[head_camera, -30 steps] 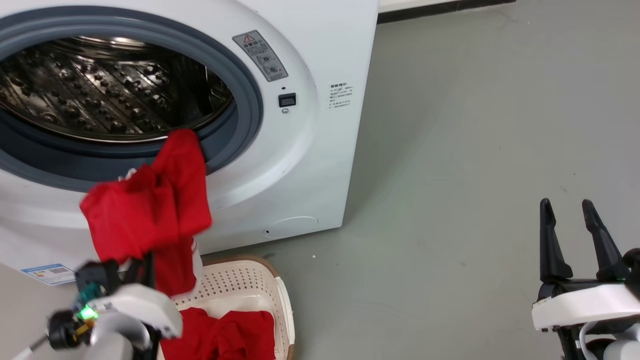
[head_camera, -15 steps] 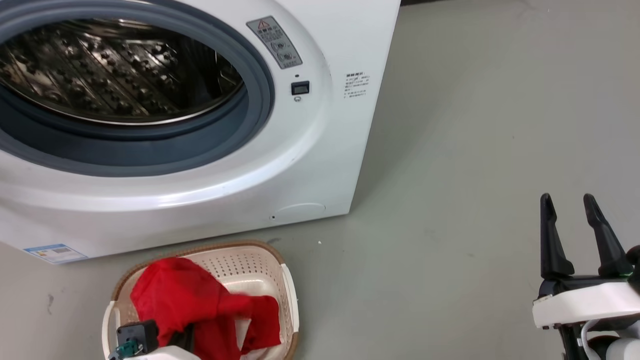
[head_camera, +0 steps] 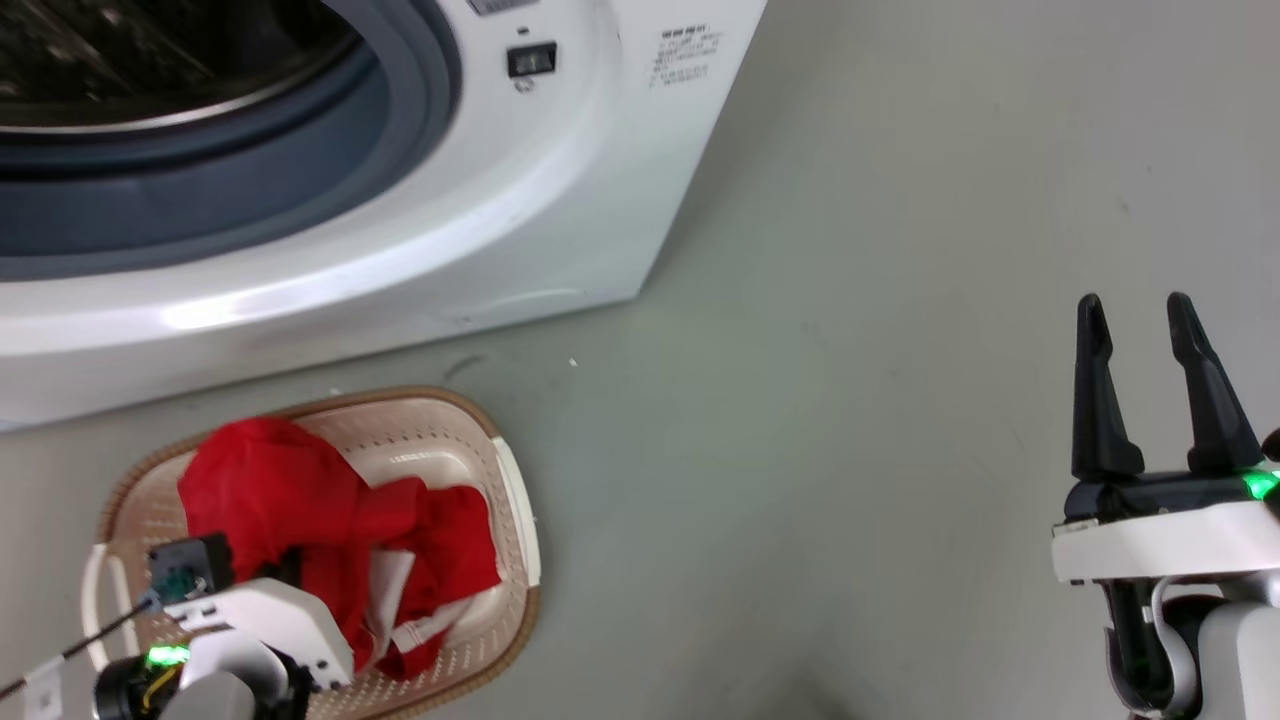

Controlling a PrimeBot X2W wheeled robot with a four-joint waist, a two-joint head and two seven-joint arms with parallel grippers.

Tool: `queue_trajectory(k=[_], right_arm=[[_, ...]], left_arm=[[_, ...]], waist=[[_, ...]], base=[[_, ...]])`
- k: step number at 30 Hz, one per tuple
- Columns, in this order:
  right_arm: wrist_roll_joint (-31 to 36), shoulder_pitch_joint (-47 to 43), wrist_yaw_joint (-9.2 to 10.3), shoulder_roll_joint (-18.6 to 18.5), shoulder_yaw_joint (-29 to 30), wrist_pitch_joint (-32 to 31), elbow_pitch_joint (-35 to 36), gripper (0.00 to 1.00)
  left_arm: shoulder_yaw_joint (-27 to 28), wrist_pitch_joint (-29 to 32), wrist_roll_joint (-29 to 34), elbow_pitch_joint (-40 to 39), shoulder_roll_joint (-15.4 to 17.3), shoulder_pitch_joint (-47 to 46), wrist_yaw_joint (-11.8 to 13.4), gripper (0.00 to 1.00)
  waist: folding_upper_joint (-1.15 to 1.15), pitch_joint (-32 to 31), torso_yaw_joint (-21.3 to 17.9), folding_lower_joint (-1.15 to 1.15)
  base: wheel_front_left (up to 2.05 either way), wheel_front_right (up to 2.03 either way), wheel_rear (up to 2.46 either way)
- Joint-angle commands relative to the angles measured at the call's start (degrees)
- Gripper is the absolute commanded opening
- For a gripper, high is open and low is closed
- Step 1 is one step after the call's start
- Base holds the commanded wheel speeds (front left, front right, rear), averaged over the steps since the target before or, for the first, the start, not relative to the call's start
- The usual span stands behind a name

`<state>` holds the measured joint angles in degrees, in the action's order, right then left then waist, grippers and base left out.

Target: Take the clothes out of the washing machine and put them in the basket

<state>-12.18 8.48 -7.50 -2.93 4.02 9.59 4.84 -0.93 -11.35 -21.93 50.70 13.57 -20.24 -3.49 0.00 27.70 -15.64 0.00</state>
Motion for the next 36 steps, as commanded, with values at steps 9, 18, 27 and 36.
queue_trajectory(k=[9,18,27,36], right_arm=[[-2.26,4.10,0.02,0.08,-1.79,3.07,-2.51,1.00],[-3.20,6.50,0.02,0.07,-2.42,4.71,-4.60,1.00],[-1.93,6.76,0.02,0.07,-1.97,5.31,-5.31,1.00],[-0.08,4.21,0.02,0.04,-0.03,4.67,-5.69,1.00]], left_arm=[[1.19,-1.30,-1.38,10.86,2.26,-7.96,0.19,0.00],[2.91,0.02,-3.88,20.11,3.48,-14.55,0.86,0.00],[2.96,-0.15,-5.25,22.10,2.40,-14.79,0.39,1.00],[1.11,-2.90,-4.24,22.28,0.84,-12.25,-0.97,1.00]], waist=[[0.00,10.49,-5.00,0.00],[0.00,14.19,-6.11,0.00],[0.00,11.25,-5.22,0.00],[0.00,1.88,-2.04,0.00]], base=[[0.00,0.00,0.00],[0.00,0.00,0.00],[0.00,0.00,0.00],[0.00,0.00,0.00]])
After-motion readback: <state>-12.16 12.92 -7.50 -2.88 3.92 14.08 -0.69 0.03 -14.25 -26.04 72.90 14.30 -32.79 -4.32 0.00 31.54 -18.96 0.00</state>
